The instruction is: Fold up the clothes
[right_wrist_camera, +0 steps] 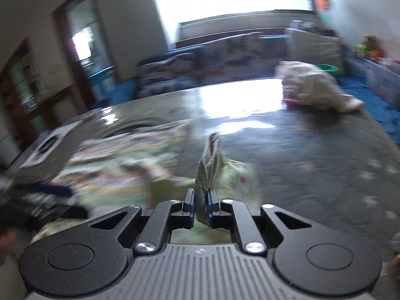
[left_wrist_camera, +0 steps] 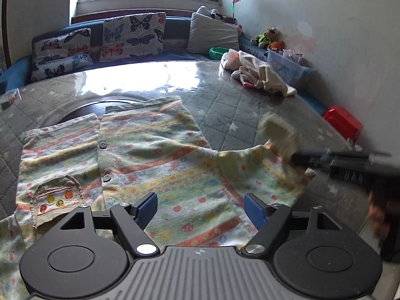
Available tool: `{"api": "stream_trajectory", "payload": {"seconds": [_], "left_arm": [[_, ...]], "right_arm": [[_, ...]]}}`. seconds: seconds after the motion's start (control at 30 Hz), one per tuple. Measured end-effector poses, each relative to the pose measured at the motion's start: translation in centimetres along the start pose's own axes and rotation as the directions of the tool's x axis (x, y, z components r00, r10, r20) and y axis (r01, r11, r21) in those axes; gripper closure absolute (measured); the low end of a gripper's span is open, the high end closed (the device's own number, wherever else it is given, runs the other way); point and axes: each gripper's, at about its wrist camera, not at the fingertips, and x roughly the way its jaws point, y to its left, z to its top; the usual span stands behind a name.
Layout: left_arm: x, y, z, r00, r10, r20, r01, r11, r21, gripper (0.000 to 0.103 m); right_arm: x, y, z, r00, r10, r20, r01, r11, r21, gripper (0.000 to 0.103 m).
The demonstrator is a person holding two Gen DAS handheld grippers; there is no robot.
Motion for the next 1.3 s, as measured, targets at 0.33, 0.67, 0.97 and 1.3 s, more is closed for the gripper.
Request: {"api": "stream_trajectory", "payload": {"seconds": [0.33, 0.67, 0.97, 1.3], "left_arm": [[1.9, 2.3, 0.8, 0.991, -0.129, -0.025, 0.121, 0.973, -0.195, 0.022], [3.0, 3.7, 0.1, 0.98, -0.194, -0.053, 0.174, 0.951, -0.256, 0.077], [0.8, 4.4, 1.8, 0.991, -0.13, 0.019, 0.131, 0.969, -0.208, 0.094], [-2.8, 4.1, 5.4, 0.986, -0.119, 0.115, 0.136, 0.979, -0.153, 0.094]], "right_arm": [[2.0, 5.5, -1.6, 0.991, 0.123, -0.06, -0.129, 0.987, -0.096, 0.094], [0.8, 9.0, -2.0, 0.982, 0.191, -0.004, -0.189, 0.97, -0.155, 0.095], [-0.8, 10.2, -2.3, 0.987, 0.158, 0.036, -0.145, 0.96, -0.239, 0.052], [1.1, 8.8, -4.1, 0.997, -0.08, 0.012, 0.08, 0.955, -0.286, 0.032]]}}
